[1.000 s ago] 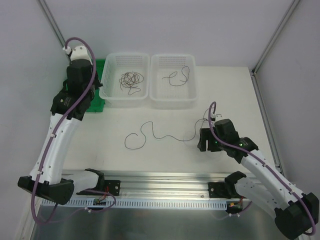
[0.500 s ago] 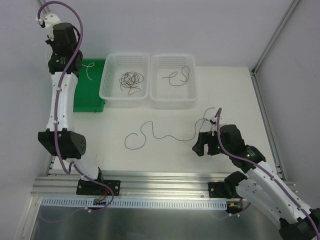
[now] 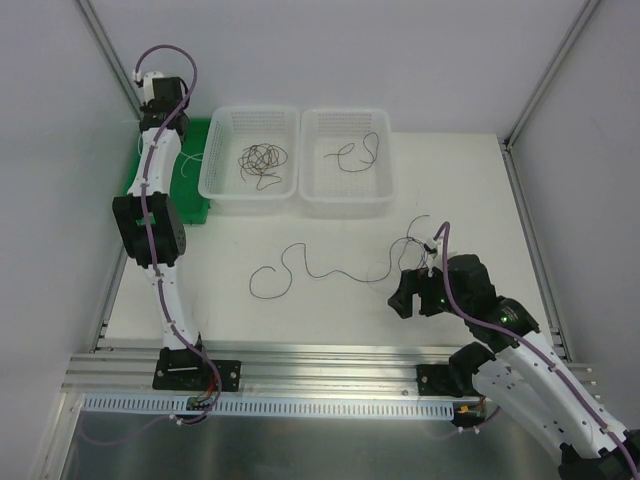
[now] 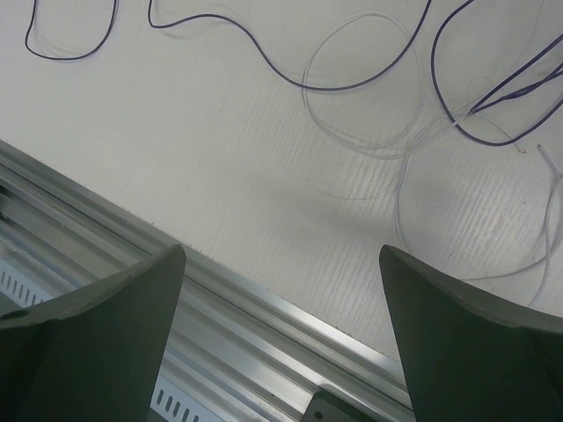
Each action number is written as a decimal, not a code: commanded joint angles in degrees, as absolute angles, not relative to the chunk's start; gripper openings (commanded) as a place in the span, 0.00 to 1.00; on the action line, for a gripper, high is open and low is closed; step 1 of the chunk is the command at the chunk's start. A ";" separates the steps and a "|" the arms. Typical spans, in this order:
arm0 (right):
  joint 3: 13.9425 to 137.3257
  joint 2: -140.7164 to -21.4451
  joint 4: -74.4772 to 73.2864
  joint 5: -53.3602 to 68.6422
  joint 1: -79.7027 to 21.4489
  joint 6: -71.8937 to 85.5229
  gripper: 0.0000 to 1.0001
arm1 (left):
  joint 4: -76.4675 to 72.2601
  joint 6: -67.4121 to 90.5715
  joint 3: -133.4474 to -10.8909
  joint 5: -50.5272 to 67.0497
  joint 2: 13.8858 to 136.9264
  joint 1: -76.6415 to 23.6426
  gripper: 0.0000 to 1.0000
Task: Untangle the cables
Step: Place the cable in the bin, then untie the cable.
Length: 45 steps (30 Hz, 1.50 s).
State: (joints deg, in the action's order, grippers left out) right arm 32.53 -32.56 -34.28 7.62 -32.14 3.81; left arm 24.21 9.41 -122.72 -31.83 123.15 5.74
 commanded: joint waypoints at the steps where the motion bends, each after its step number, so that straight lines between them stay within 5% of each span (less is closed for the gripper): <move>1: 34.72 -31.91 -35.42 6.33 -32.34 3.43 0.97 | 23.20 8.17 -121.91 -26.11 127.43 7.56 0.02; 6: 34.45 -32.43 -35.60 5.10 -32.43 3.78 0.97 | 23.29 9.05 -118.22 -22.42 129.81 9.40 0.18; 9: 34.02 -32.61 -35.07 5.10 -32.34 3.95 0.97 | 23.29 9.58 -116.55 -21.97 128.24 10.11 0.51; 13: 33.14 -33.05 -33.58 4.31 -32.34 5.18 0.97 | 23.29 10.02 -115.05 -20.92 122.89 10.11 0.73; 21: 34.63 -36.38 -36.64 -10.25 -32.17 9.83 0.97 | 23.29 17.92 -104.78 -12.06 106.10 8.97 0.99; 28: 32.87 -40.24 -34.46 -17.49 -28.66 12.57 0.97 | 23.29 19.69 -90.37 -7.74 87.12 0.18 0.99; 35: 34.80 -48.59 -26.72 -16.87 -24.88 12.30 0.72 | 24.08 17.58 -70.70 4.18 70.42 -10.72 0.99; 45: 36.12 -58.70 -22.33 -19.86 -19.16 12.83 0.69 | 24.35 13.27 -52.39 14.76 60.82 -12.22 0.99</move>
